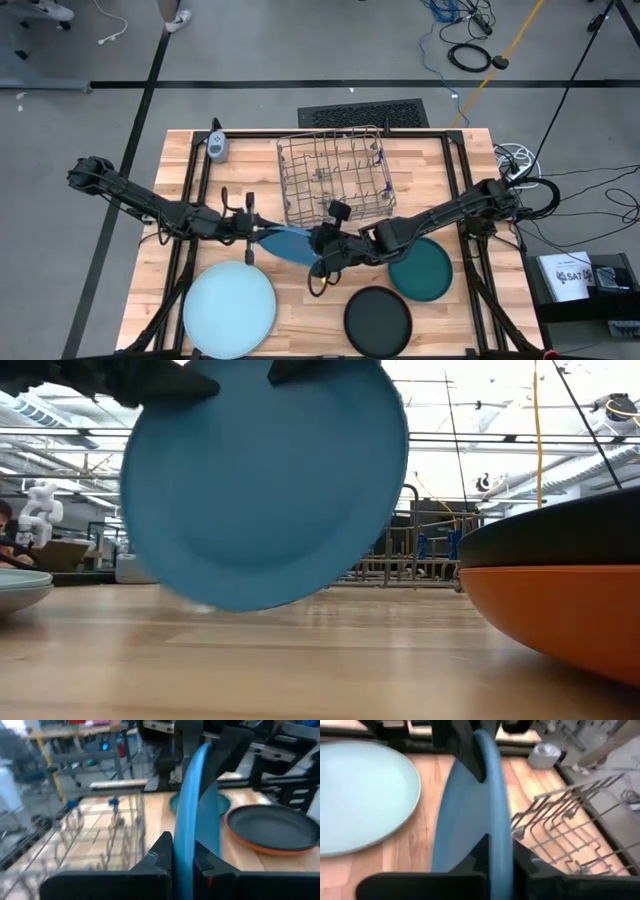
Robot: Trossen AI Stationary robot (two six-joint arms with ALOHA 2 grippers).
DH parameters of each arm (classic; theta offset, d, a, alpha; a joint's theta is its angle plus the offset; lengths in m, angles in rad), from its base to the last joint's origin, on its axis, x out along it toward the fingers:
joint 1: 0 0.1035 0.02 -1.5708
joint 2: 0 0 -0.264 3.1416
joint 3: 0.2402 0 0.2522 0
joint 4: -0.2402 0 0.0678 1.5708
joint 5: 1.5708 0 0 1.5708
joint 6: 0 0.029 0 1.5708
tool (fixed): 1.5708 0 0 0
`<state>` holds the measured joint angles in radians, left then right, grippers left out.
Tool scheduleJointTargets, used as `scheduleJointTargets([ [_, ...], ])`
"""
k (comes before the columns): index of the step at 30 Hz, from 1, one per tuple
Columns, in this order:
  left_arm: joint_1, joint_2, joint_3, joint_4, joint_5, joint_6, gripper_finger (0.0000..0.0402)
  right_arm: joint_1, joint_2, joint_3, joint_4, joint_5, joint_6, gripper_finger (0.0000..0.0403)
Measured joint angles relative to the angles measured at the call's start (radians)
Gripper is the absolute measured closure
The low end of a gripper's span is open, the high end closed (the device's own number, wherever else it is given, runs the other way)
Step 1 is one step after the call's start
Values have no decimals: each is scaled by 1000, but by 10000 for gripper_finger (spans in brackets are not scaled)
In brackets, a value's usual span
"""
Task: Sort dishes
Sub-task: Put the blue plate in the dish rack
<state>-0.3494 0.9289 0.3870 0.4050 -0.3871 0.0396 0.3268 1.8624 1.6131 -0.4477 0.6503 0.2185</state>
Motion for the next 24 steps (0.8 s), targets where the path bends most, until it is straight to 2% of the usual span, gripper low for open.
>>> scheduleJointTargets([
  [4, 1, 1, 0, 58, -8, 16, 385, 17, -34, -2, 4, 10, -23, 389],
  [7, -1, -14, 5, 157, -22, 10, 358, 38, -74, -2, 14, 63, -37, 393],
  [10, 0, -48, 0, 210, -42, -16, 303, 65, -126, -1, -14, 132, -54, 394],
  [13, -10, -122, 0, 239, -42, -26, 231, 90, -158, 3, -22, 175, -45, 394],
  [15, -20, -179, 0, 237, -86, -27, 185, 105, -170, 0, -73, 206, -41, 394],
  [18, -39, -275, 0, 236, -112, -31, 141, 130, -183, -2, -117, 277, -15, 395],
  [21, -64, -355, 0, 232, -111, -11, 130, 151, -208, -1, -159, 422, 16, 395],
  [24, -94, -417, 0, 208, -111, 9, 136, 167, -222, 0, -153, 567, 42, 395],
])
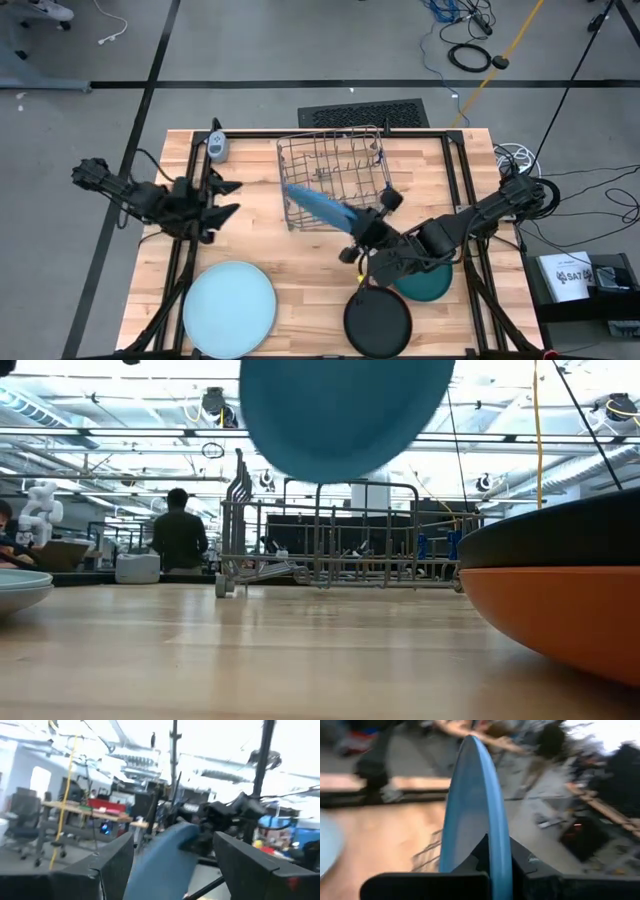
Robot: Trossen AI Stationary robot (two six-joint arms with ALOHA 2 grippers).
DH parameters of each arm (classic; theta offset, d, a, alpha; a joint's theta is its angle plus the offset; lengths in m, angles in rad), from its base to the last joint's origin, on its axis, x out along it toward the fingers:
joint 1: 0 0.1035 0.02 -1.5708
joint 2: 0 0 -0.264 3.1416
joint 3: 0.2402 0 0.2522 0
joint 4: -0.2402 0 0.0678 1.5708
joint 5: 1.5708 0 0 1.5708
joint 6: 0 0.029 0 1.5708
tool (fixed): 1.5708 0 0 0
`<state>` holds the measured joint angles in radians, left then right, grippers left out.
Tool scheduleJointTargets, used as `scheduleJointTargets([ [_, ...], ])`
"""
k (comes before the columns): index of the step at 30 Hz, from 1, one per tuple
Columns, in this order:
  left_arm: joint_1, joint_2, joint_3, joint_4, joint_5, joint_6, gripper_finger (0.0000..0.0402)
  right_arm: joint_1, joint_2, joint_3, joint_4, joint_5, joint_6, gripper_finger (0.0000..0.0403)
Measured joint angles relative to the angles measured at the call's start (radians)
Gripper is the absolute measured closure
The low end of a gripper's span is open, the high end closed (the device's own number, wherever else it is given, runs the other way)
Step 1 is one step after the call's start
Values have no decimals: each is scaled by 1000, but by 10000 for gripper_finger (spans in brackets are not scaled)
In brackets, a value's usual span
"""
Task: Sort dishes
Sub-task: Put the blue plate in the dish rack
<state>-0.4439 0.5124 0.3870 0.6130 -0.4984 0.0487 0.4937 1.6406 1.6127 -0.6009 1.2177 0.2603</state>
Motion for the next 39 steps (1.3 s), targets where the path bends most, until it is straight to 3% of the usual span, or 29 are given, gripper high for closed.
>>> scheduleJointTargets([
  [6, -31, -48, 1, -160, -37, 10, 159, 24, -37, 0, 52, 360, -21, 395],
  [10, -32, -48, 1, -203, -82, 9, 166, -14, -44, 0, 65, 350, 19, 395],
  [22, -35, -48, 1, -231, -84, -18, 167, -182, -18, 0, 19, 351, 32, 395],
  [25, -37, -48, 1, -248, -83, -26, 167, -213, -19, 0, -48, 331, 114, 395],
  [33, -37, -48, 1, -265, -83, -42, 167, -300, 61, -1, -425, 107, 468, 395],
  [35, -37, -48, 1, -265, -83, -42, 167, -305, 73, -1, -451, 114, 499, 395],
  [39, -37, -48, 1, -273, -83, -42, 167, -305, 63, -1, -464, 230, 513, 395],
])
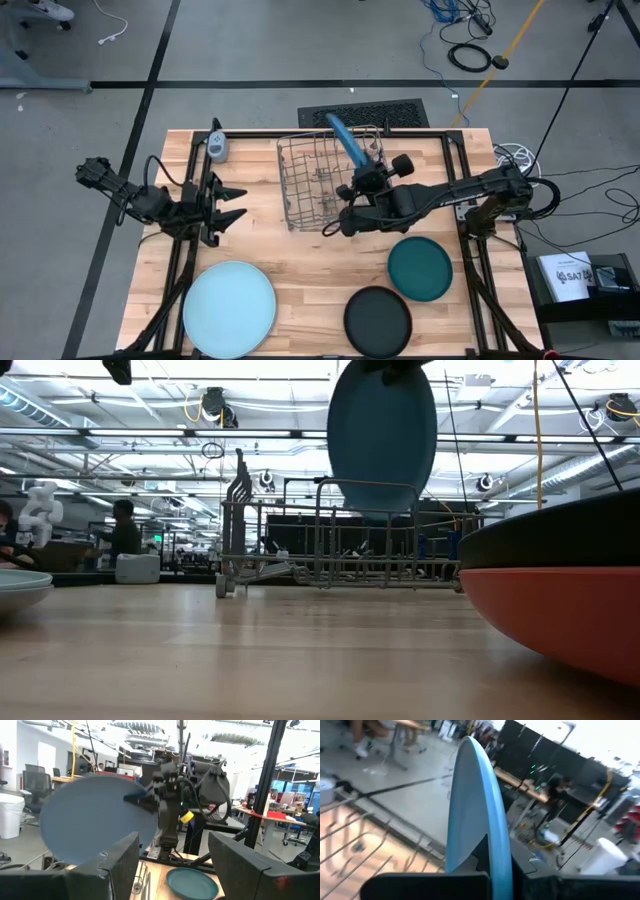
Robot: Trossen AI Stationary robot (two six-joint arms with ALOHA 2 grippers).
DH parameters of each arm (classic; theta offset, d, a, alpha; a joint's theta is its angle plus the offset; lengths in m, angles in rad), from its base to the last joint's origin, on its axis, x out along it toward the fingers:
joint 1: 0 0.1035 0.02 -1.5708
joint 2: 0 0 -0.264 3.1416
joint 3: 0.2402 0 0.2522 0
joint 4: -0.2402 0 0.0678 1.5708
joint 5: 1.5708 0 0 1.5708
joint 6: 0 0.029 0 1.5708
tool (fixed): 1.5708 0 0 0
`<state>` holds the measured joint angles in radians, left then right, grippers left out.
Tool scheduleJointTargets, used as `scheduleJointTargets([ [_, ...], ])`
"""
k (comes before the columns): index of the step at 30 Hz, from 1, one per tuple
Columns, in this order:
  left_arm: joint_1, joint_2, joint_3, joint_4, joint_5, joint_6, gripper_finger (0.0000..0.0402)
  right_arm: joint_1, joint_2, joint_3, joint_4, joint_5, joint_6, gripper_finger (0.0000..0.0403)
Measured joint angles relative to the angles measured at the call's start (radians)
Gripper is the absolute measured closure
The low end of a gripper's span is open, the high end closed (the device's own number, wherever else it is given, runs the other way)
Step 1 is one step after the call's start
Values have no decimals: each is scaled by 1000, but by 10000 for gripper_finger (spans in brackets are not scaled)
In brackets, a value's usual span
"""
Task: Sort dishes
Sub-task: Put the blue plate in the dish rack
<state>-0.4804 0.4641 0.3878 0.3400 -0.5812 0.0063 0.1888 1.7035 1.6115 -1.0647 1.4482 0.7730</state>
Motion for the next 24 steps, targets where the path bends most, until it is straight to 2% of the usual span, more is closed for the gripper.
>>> scheduleJointTargets([
  [2, 0, 0, 0, -10, 0, 0, 167, -18, -15, 0, -29, 8, 5, 395],
  [5, 0, 0, 0, -24, 0, 0, 167, -49, -40, 1, -141, -85, 106, 395],
  [9, 0, 0, 0, -47, 0, 1, 167, -51, -44, 1, -437, -152, 456, 395],
  [11, 0, 0, 0, -49, 1, 7, 167, -49, -41, -1, -506, -198, 594, 395],
  [14, 0, 0, 0, -49, 0, 18, 167, -54, -39, -20, -472, -224, 557, 395],
  [24, 13, 0, 0, -3, -1, 105, 167, -85, -58, -19, -505, -220, 582, 395],
])
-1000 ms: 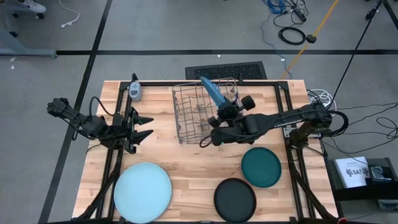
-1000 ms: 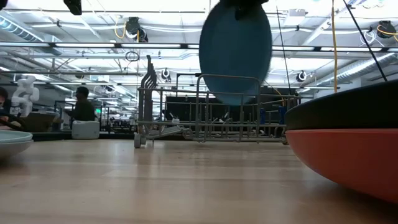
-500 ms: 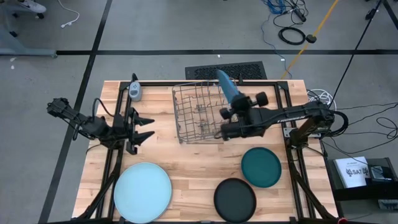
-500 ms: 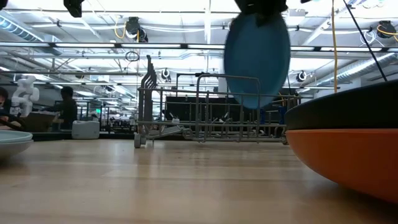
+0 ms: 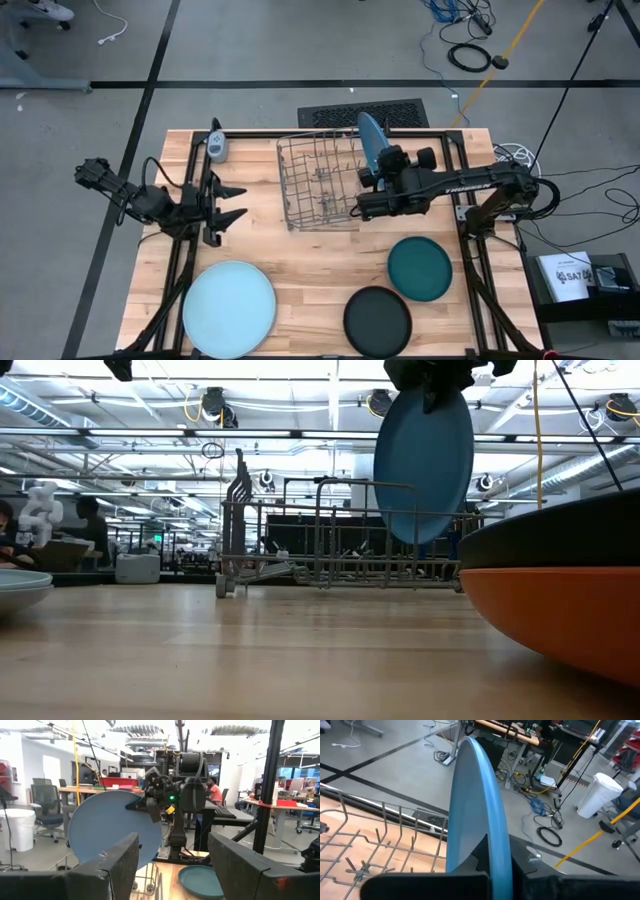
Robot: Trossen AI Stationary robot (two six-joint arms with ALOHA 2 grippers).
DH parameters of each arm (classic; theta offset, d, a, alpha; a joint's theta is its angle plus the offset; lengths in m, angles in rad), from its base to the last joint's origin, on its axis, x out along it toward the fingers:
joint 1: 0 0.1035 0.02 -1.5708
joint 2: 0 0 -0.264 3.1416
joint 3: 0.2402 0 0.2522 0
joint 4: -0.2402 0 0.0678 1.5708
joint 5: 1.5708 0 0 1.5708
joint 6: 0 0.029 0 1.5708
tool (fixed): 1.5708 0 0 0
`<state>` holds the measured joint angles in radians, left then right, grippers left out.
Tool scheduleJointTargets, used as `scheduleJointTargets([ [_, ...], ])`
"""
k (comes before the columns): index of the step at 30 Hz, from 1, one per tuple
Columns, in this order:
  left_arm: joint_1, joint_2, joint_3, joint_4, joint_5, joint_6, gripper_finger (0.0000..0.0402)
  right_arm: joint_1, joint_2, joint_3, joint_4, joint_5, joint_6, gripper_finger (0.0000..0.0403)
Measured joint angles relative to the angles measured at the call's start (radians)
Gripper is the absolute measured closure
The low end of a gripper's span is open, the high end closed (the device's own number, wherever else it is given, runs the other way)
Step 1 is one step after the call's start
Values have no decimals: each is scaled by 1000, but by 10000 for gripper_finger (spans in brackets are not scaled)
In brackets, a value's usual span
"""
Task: Sort dishes
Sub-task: Put the blue plate in the dish rack
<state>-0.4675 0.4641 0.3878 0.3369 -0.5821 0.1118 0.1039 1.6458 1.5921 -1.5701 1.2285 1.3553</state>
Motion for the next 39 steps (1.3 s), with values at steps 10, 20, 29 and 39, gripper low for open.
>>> scheduleJointTargets([
  [10, 32, 0, 0, -3, -3, 0, 167, -47, -1, 0, 3, -69, -31, 395],
  [20, 32, 0, 0, -3, -3, 1, 167, -71, -28, 1, -4, -78, -62, 395],
  [29, 33, 0, 0, -4, -3, 9, 167, -78, -27, 19, -4, -146, -72, 395],
  [39, 48, 0, 0, -3, -3, 2, 167, -111, 34, 19, 1, -196, -80, 395],
])
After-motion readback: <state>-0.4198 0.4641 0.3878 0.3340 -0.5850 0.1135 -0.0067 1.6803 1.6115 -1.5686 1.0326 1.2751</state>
